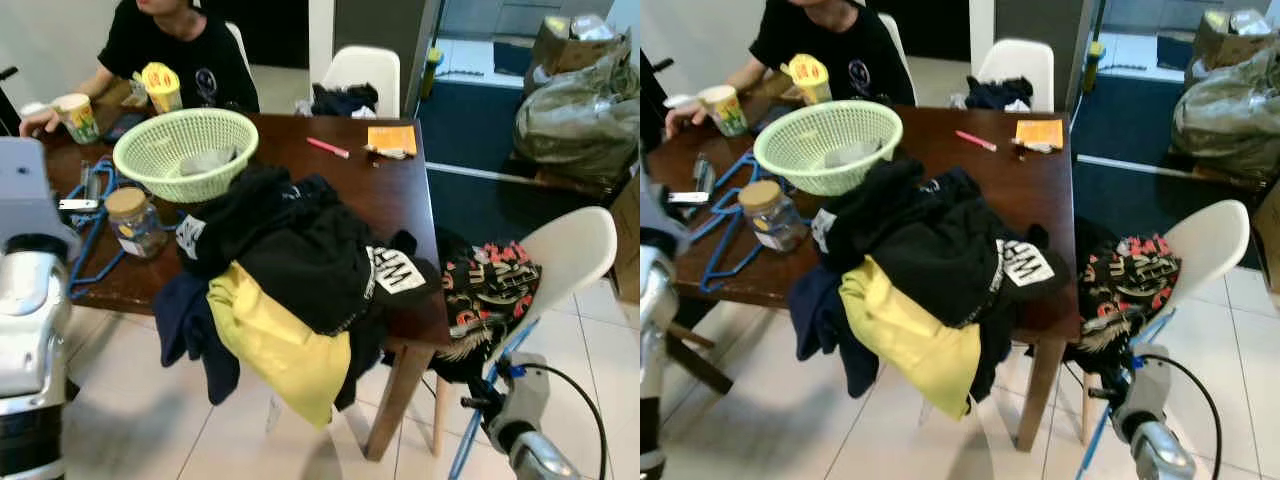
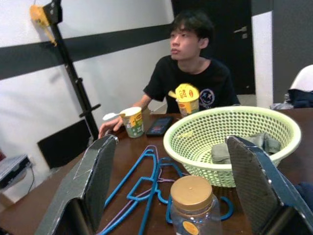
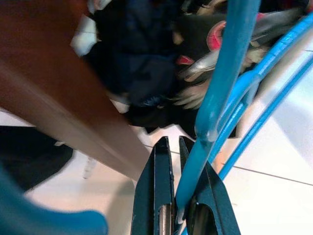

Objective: Hang hanger

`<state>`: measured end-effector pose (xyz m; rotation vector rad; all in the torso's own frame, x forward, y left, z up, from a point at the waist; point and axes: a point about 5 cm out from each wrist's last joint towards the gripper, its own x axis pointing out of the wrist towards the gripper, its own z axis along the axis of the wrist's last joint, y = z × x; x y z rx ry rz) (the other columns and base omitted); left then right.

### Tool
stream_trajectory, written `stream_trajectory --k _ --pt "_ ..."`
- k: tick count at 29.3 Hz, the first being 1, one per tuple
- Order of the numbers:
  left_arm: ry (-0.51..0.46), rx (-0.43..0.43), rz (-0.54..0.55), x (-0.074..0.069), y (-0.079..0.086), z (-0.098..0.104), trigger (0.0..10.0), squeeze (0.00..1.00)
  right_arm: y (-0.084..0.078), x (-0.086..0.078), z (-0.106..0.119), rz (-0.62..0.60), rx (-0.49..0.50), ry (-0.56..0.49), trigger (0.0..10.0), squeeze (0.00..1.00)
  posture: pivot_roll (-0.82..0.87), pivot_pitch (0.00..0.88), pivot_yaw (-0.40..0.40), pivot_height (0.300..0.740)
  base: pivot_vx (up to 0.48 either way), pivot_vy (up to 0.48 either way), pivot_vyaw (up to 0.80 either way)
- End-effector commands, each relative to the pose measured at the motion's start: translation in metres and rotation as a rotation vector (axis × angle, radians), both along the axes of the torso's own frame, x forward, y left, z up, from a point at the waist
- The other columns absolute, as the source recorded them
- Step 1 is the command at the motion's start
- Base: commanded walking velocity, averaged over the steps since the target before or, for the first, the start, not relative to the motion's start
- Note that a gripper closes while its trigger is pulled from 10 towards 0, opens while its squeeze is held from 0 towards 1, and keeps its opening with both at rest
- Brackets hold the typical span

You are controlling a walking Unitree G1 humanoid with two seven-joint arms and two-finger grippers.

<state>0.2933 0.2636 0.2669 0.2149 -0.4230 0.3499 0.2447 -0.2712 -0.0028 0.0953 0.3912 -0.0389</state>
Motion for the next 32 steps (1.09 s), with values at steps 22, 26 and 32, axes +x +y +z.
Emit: stream_trajectory --k 22,26,32 --pt "-0.104 -0.037 -0.244 0.001 -0.03 0.024 10.0 0.0 -0.057 0.026 0.058 -0.389 -0.189 -0.181 10.0 0.0 0.06 0.071 0.021 0.74 0.154 0.0 0.04" --pt "-0.108 -0.034 -0.28 0.003 -0.037 0.026 10.0 0.0 -0.079 0.051 0.119 -0.466 -0.359 -0.334 10.0 0.0 0.05 0.083 0.018 0.74 0.268 0.0 0.0" --pt "-0.108 -0.038 -0.285 0.003 -0.037 0.026 10.0 0.0 -0.069 0.066 0.15 -0.413 -0.291 -0.498 10.0 0.0 0.05 0.086 0.021 0.74 0.268 0.0 0.0"
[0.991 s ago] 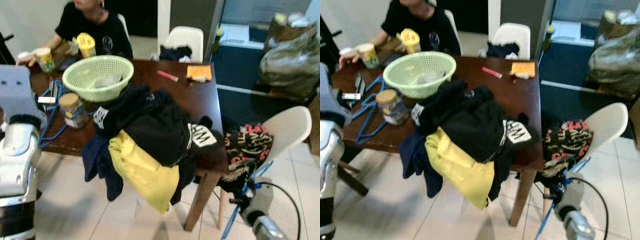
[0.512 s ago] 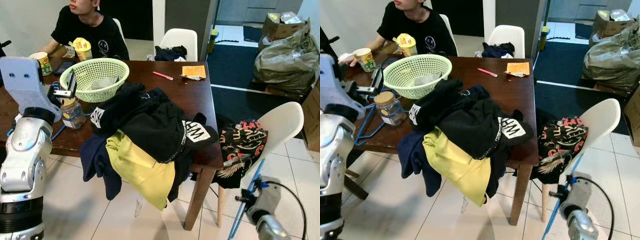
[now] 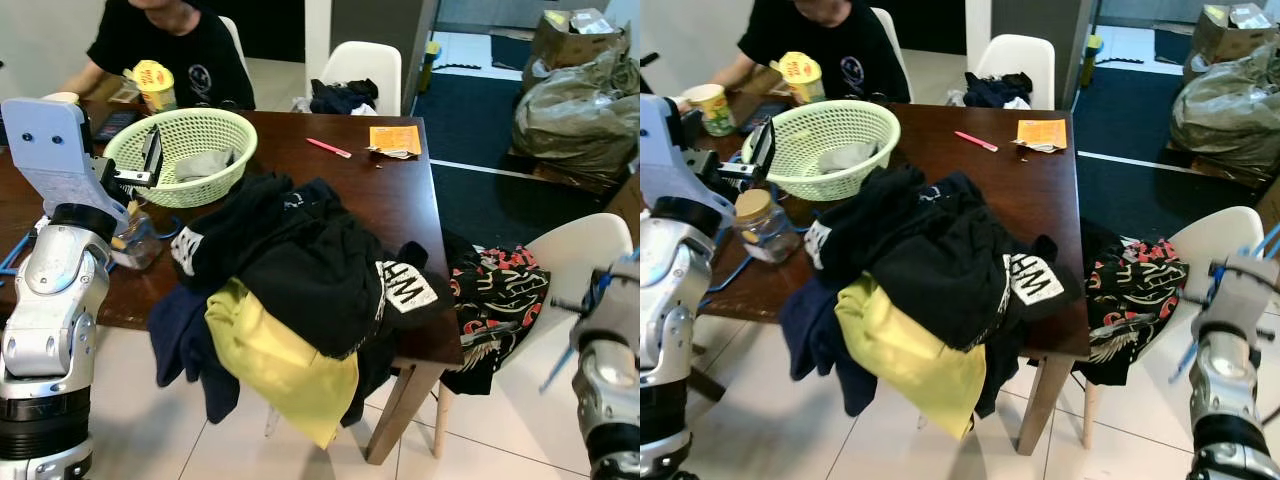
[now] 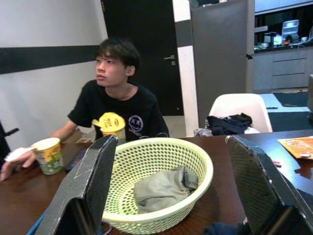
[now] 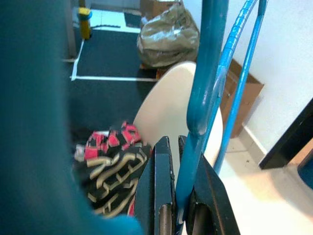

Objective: Hang hanger

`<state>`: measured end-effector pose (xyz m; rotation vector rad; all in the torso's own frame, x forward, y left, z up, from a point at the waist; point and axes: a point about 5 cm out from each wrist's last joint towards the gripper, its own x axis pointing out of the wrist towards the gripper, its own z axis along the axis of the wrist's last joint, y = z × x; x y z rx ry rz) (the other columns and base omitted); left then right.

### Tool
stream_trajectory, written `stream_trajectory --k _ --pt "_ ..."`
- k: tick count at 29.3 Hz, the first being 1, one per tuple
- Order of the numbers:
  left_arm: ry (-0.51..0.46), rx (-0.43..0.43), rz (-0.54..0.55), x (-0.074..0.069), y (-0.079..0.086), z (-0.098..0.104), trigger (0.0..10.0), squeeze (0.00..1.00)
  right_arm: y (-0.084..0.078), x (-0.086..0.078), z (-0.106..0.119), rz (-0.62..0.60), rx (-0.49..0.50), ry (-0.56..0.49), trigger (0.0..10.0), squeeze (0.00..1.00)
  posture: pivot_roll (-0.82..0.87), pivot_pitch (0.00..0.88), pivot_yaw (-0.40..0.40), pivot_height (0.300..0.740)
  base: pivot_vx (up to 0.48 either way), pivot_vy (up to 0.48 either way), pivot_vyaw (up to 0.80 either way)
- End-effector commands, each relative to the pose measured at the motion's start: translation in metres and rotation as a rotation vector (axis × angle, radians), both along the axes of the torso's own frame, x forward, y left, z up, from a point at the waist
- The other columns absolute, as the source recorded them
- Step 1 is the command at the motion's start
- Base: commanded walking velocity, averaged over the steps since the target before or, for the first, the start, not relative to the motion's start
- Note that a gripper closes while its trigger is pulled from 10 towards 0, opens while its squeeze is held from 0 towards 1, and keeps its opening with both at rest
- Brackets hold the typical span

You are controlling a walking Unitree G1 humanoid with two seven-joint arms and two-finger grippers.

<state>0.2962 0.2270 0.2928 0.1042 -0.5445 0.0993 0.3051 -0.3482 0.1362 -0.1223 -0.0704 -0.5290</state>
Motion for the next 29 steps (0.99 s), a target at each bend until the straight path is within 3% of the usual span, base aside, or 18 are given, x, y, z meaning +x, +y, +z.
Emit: stream_trajectory --k 1,4,5,8,10,17,18,20,21,22,23,24,25,27,28,29 --pt "0.001 -0.007 -0.008 0.0 0.001 0.0 10.0 0.0 0.016 0.015 0.031 0.119 0.048 -0.182 10.0 0.0 0.05 0.084 0.022 0.74 0.27 0.0 0.0" --pt "0.001 -0.01 -0.005 0.0 0.003 0.001 10.0 0.0 0.022 0.02 0.047 0.164 0.09 -0.271 10.0 0.0 0.05 0.084 0.022 0.74 0.268 0.0 0.0" --pt "-0.001 -0.01 -0.002 0.0 0.004 0.002 10.0 0.0 0.034 0.027 0.066 0.241 0.153 -0.365 10.0 0.0 0.05 0.084 0.022 0.74 0.27 0.0 0.0" --pt "-0.002 -0.01 -0.001 0.0 0.005 0.002 10.0 0.0 0.043 0.03 0.076 0.293 0.192 -0.417 10.0 0.0 0.05 0.084 0.022 0.74 0.27 0.0 0.0" --pt "-0.002 -0.006 -0.003 0.0 0.005 0.002 10.0 0.0 0.061 0.033 0.102 0.435 0.2 -0.503 10.0 0.0 0.06 0.085 0.025 0.74 0.272 0.0 0.0" --pt "0.0 -0.005 -0.003 0.0 0.005 0.002 10.0 0.0 0.068 0.033 0.112 0.495 0.188 -0.522 10.0 0.0 0.06 0.088 0.024 0.74 0.272 0.0 0.0" --pt "0.001 -0.006 -0.004 0.0 0.005 0.001 10.0 0.0 0.086 0.033 0.12 0.647 0.166 -0.51 10.0 0.0 0.06 0.094 0.024 0.74 0.281 0.0 0.0" --pt "0.001 -0.006 -0.004 0.0 0.005 0.001 10.0 0.0 0.086 0.033 0.12 0.647 0.166 -0.51 10.0 0.0 0.06 0.094 0.024 0.74 0.281 0.0 0.0" --pt "-0.003 -0.003 0.002 0.0 0.007 0.002 10.0 0.0 0.108 0.029 0.125 0.812 0.162 -0.498 10.0 0.0 0.06 0.098 0.026 0.74 0.319 0.0 0.0" --pt "-0.003 -0.003 0.002 0.0 0.007 0.002 10.0 0.0 0.108 0.029 0.125 0.812 0.162 -0.498 10.0 0.0 0.06 0.098 0.026 0.74 0.319 0.0 0.0" --pt "-0.008 -0.001 0.015 -0.002 0.012 0.003 10.0 0.0 0.131 0.024 0.128 0.974 0.187 -0.495 10.0 0.0 0.07 0.092 0.025 0.74 0.36 0.0 0.0" --pt "-0.008 -0.001 0.015 -0.002 0.012 0.003 10.0 0.0 0.131 0.024 0.128 0.974 0.187 -0.495 10.0 0.0 0.07 0.092 0.025 0.74 0.36 0.0 0.0" --pt "-0.012 -0.001 0.023 -0.003 0.015 0.005 10.0 0.0 0.149 0.019 0.13 1.082 0.202 -0.491 10.0 0.0 0.07 0.094 0.018 0.74 0.368 0.0 0.0" --pt "-0.012 -0.001 0.023 -0.003 0.015 0.005 10.0 0.0 0.149 0.019 0.13 1.082 0.202 -0.491 10.0 0.0 0.07 0.094 0.018 0.74 0.368 0.0 0.0" --pt "-0.015 -0.001 0.029 -0.004 0.018 0.005 10.0 0.0 0.159 0.017 0.129 1.126 0.206 -0.481 10.0 0.0 0.07 0.099 0.023 0.74 0.368 0.0 0.0" --pt "-0.015 -0.001 0.029 -0.004 0.018 0.005 10.0 0.0 0.159 0.017 0.129 1.126 0.206 -0.481 10.0 0.0 0.07 0.099 0.023 0.74 0.368 0.0 0.0"
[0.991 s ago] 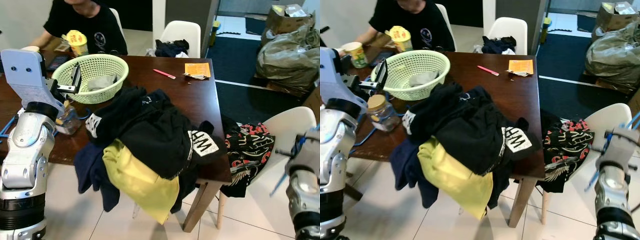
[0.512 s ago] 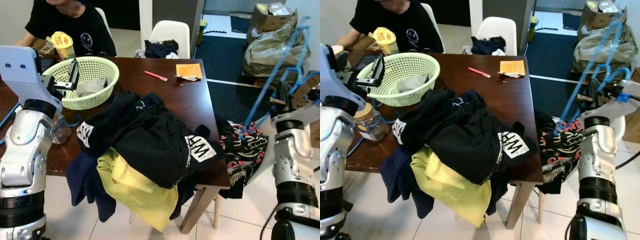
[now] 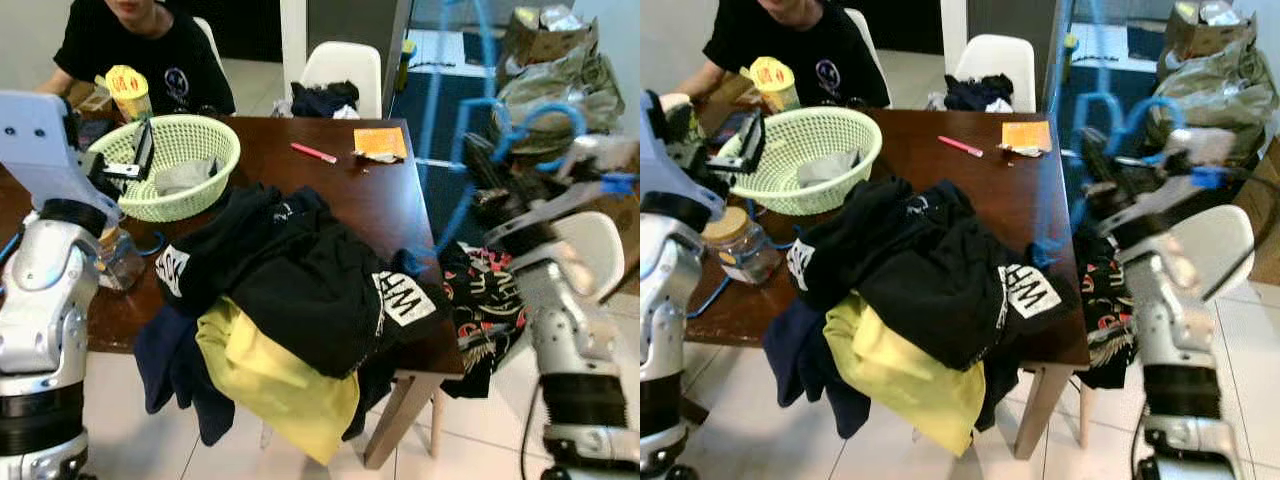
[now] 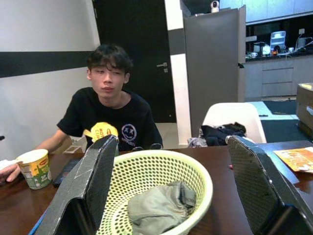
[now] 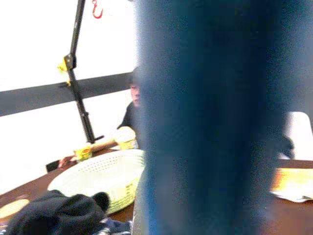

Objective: Hang hanger

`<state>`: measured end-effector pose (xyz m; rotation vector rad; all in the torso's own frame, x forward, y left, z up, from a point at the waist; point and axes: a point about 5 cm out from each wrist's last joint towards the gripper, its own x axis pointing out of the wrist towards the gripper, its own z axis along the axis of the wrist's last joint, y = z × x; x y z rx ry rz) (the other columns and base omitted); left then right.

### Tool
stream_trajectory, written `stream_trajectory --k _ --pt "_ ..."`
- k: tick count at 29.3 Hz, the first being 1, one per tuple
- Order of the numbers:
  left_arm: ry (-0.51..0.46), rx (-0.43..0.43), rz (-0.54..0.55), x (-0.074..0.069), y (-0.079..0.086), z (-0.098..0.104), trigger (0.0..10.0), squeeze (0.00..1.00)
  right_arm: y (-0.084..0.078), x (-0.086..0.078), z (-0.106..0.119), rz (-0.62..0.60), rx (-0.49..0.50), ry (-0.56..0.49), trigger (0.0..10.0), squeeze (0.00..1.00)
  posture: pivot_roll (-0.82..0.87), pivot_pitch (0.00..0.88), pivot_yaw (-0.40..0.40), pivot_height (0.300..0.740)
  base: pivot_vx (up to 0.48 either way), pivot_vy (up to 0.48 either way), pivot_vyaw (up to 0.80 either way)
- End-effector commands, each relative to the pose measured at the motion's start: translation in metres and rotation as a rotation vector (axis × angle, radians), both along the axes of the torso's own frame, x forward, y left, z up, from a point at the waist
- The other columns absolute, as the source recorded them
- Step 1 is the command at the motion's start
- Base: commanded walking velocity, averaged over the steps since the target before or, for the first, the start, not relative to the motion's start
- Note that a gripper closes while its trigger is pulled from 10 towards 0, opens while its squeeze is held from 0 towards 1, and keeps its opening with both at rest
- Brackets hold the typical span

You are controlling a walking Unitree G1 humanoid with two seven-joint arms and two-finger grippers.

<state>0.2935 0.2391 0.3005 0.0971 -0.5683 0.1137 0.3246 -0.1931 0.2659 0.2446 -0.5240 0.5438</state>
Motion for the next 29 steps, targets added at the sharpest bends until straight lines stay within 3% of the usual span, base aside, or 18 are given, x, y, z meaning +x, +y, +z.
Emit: stream_trajectory --k 1,2,10,11,21,29 --pt "0.01 0.008 0.018 -0.001 0.006 -0.003 10.0 0.0 0.004 -0.002 0.0 0.029 -0.004 0.002 10.0 0.0 0.07 0.099 0.023 0.74 0.368 0.0 0.0" --pt "0.009 0.006 0.023 -0.002 0.008 -0.003 10.0 0.0 0.011 -0.002 -0.001 0.055 -0.008 0.009 10.0 0.0 0.08 0.097 0.017 0.74 0.48 0.0 0.0" --pt "0.01 -0.013 0.041 -0.004 0.013 -0.004 10.0 0.0 0.02 -0.004 -0.006 0.078 -0.059 0.037 10.0 0.0 0.08 0.097 0.019 0.74 0.48 0.0 0.0" --pt "0.025 -0.068 0.053 -0.003 0.018 -0.009 10.0 0.0 0.03 -0.004 -0.011 0.098 -0.101 0.057 10.0 0.0 0.08 0.1 0.017 0.74 0.48 0.0 0.0" --pt "0.045 -0.114 0.062 -0.002 0.019 -0.018 10.0 0.0 0.036 -0.01 -0.009 0.129 -0.124 0.066 10.0 0.0 0.08 0.1 0.018 0.74 0.48 0.0 0.0" --pt "0.048 -0.116 0.044 -0.001 0.014 -0.02 10.0 0.0 0.036 -0.013 -0.007 0.13 -0.116 0.057 10.0 0.0 0.08 0.077 0.026 0.74 0.48 0.0 0.75"
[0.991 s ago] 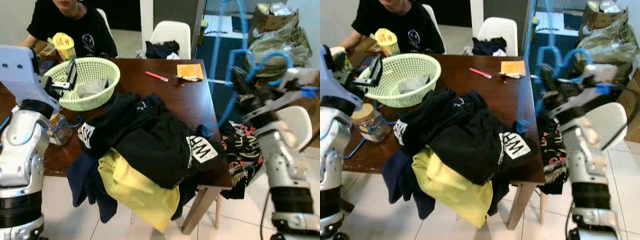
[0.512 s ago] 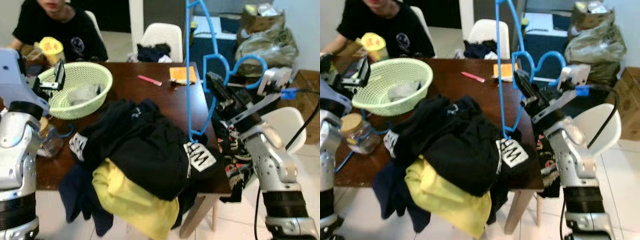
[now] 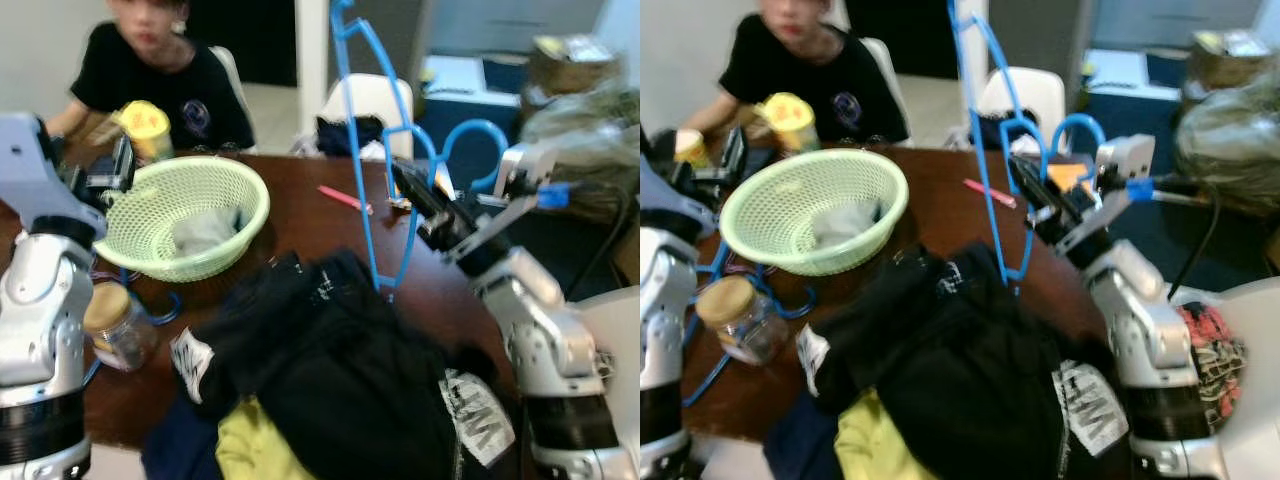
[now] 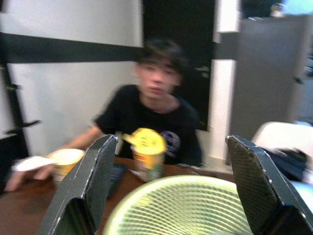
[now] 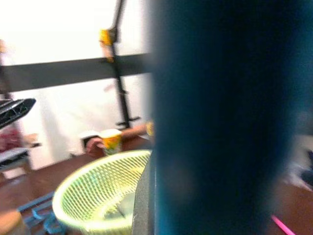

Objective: Hang hanger

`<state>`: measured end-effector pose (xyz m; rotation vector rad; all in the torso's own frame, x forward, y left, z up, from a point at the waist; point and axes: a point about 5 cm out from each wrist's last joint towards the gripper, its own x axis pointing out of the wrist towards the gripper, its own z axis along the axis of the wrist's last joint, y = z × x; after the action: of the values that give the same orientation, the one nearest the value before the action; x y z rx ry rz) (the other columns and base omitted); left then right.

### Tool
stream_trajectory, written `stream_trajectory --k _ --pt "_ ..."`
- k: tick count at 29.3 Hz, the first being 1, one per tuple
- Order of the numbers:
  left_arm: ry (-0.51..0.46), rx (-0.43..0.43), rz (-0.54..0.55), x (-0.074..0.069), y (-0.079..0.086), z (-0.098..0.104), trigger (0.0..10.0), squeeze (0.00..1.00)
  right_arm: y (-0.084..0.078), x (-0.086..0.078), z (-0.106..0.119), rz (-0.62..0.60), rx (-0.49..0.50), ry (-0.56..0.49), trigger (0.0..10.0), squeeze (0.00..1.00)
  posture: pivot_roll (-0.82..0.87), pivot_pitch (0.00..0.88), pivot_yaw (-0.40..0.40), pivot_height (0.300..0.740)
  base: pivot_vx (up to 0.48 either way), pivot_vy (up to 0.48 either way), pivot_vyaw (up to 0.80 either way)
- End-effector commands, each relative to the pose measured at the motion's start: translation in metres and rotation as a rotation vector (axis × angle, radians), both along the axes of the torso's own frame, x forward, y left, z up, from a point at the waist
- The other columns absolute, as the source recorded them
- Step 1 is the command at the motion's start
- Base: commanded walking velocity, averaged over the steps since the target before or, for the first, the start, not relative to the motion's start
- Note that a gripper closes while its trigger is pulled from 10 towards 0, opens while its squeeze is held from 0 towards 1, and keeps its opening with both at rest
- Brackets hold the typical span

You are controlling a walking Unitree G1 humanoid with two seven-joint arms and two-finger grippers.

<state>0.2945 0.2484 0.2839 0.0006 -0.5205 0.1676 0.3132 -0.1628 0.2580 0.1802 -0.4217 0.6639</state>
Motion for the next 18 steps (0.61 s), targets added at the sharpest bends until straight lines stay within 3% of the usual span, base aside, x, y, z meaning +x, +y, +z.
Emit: stream_trajectory --k 1,8,13,14,18 --pt "0.01 -0.007 0.018 -0.002 0.004 -0.003 10.0 0.0 0.006 -0.002 0.001 0.026 -0.001 -0.002 10.0 0.0 0.08 0.077 0.026 0.74 0.48 0.0 0.8" --pt "0.052 -0.047 0.011 0.005 0.003 -0.008 10.0 0.0 -0.004 0.007 -0.001 -0.083 -0.004 0.041 10.0 0.0 0.08 0.087 0.024 0.74 0.069 0.0 0.11" --pt "0.142 -0.052 0.006 0.009 0.008 -0.02 10.0 0.0 -0.01 0.01 -0.002 -0.132 -0.001 0.056 10.0 0.0 0.08 0.087 0.025 0.74 0.0 0.0 0.0" --pt "0.199 -0.044 -0.026 0.013 0.01 -0.027 10.0 0.0 -0.013 0.012 -0.001 -0.153 -0.003 0.062 10.0 0.0 0.08 0.089 0.027 0.74 0.0 0.0 0.0" --pt "0.257 0.024 -0.093 0.018 0.01 -0.031 10.0 0.0 -0.014 0.014 -0.002 -0.164 -0.021 0.083 10.0 0.0 0.08 0.09 0.021 0.74 0.0 0.0 -0.18"
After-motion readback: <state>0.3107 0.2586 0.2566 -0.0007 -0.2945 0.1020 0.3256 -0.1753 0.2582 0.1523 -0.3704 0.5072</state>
